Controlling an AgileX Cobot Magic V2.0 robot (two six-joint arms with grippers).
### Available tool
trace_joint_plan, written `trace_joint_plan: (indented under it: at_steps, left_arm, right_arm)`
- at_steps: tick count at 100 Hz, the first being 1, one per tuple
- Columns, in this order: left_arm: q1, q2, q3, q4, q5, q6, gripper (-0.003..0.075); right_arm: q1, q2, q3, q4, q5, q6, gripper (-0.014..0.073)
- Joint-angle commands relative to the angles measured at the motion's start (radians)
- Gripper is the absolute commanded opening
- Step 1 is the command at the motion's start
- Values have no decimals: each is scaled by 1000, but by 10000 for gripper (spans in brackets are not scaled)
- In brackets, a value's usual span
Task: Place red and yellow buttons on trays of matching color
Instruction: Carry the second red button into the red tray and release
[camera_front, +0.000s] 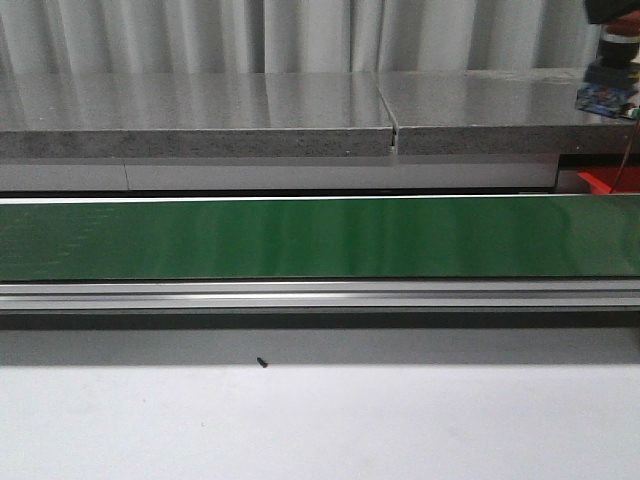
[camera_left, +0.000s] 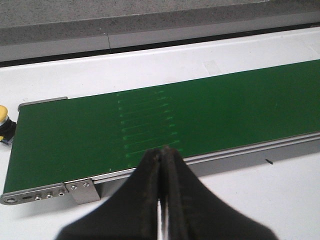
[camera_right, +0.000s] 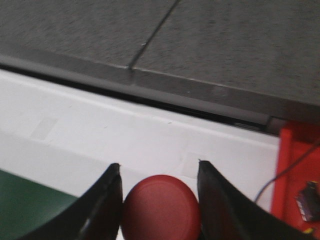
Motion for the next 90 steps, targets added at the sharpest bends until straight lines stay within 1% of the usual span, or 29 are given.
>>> trace_joint_plan:
  at_steps: [1,16,32,48,66,76,90]
  left_arm:
    - [-9,4,-24,-27,-62,-3,-19]
    - [-9,4,-24,-27,-62,-3,-19]
    - [-9,4,-24,-27,-62,-3,-19]
    - [-9,4,-24,-27,-62,-3,-19]
    - [-9,4,-24,-27,-62,-3,-19]
    - [-9,4,-24,-27,-62,-3,-19]
    - [-9,4,-24,-27,-62,-3,-19]
  right_arm:
    - [-79,-41,-36,95,-28,1,182]
    - [-213,-16,-36,150,-72,1,182]
    - [-285,32,-36,206,-138,2,182]
    - [-314,92,-36,261,-206,2,182]
    - [-321,153,-39,267,-263,2,182]
    - [-321,196,-65,267,-264,2,182]
    - [-321,263,-117,268,-227,2,182]
